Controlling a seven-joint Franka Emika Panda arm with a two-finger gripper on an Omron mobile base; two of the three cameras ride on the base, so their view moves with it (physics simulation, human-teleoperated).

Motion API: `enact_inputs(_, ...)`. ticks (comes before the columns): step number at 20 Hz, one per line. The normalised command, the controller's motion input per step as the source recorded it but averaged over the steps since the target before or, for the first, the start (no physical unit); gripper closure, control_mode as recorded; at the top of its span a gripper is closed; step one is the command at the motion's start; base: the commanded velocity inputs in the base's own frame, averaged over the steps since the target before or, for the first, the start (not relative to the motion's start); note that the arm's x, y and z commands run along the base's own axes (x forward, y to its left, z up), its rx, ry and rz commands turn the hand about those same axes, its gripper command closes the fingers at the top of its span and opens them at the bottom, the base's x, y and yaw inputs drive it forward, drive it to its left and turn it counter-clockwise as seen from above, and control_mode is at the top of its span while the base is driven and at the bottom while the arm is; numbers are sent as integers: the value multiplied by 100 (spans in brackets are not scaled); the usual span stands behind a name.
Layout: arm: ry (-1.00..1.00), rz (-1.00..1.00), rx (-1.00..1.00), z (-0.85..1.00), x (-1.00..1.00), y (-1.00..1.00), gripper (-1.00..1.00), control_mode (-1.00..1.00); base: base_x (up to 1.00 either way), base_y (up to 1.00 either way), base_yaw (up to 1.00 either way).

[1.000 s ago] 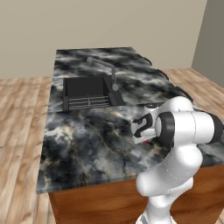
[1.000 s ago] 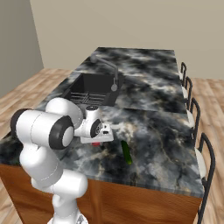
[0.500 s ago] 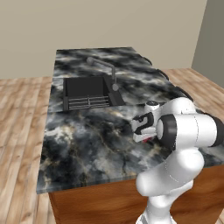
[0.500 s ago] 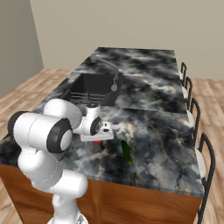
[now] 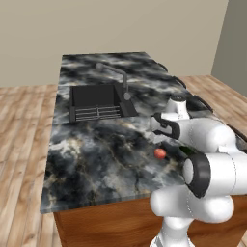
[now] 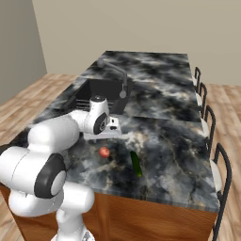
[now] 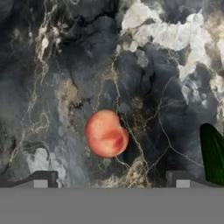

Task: Open the fridge, remove the peach, cucumber, and chicken drumstick, and place them on any counter.

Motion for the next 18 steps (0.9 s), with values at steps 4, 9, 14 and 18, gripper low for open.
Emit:
enact_inputs(4,-3,0,1,100,-14,1,-100,-100,0,0,0)
enact_inputs(9,0,0,1,100,-40,13,-100,-100,0,0,0)
enact_inputs(14,0,-2,1,86,-77,29,-100,-100,0,0,0)
enact_inputs(18,-1,-8,5,72,-87,6,-100,-100,0,0,0)
